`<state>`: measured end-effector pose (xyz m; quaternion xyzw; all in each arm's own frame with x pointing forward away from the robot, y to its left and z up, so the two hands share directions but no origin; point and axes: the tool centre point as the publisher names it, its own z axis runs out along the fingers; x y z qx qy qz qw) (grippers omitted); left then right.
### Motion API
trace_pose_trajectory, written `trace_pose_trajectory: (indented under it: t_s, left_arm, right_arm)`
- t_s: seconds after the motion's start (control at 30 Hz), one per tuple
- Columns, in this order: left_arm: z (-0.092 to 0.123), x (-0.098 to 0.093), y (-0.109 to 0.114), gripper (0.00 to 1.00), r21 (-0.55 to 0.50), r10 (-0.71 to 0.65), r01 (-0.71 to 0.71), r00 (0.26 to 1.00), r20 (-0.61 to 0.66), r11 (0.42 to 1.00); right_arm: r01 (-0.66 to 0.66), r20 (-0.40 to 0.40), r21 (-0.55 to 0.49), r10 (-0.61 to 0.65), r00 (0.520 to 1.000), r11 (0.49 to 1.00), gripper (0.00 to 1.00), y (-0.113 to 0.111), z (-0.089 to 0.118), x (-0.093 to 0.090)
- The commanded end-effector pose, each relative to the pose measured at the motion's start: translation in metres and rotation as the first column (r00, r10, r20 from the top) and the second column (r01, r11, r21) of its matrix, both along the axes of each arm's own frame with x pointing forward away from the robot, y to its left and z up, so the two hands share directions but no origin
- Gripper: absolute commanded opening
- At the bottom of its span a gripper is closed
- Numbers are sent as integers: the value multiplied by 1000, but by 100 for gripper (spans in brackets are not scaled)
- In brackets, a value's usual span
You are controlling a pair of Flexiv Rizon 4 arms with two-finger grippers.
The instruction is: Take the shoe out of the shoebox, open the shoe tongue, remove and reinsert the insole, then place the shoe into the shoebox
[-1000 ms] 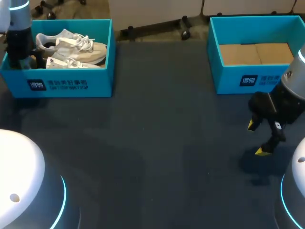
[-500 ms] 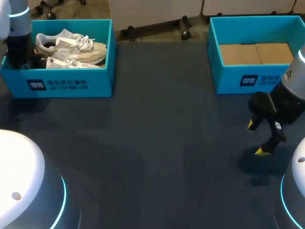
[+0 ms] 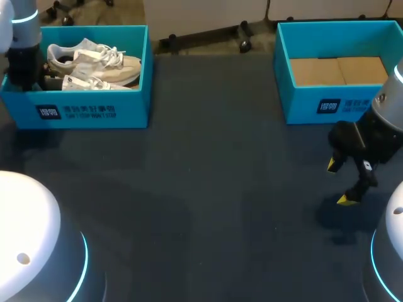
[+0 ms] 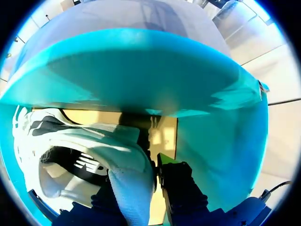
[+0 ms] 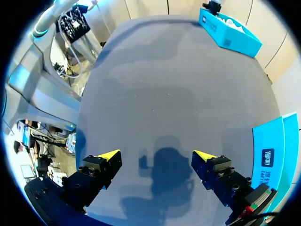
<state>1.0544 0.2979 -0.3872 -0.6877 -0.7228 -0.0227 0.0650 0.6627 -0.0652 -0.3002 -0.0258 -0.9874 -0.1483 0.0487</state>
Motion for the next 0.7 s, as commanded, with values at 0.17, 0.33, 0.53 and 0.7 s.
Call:
trace_pose_trajectory:
  t_s: [0.17,0.33,0.53,0.7]
  left_arm:
    - [18,7,11,0,-1,59,-59,998,-9,998]
    - [22,10,14,0,12,91,-91,996,-17,996]
    - [32,18,16,0,21,155,-154,987,-37,988]
    - [40,22,13,0,17,173,-173,984,-43,985]
  right_arm:
    - [0,1,0,0,1000,1000,100,0,-1,-1]
    - [0,1,0,0,1000,1000,100,0,-1,-1]
    - [0,1,0,0,1000,1000,100,0,-1,-1]
    - [0,1,0,0,1000,1000,100,0,-1,-1]
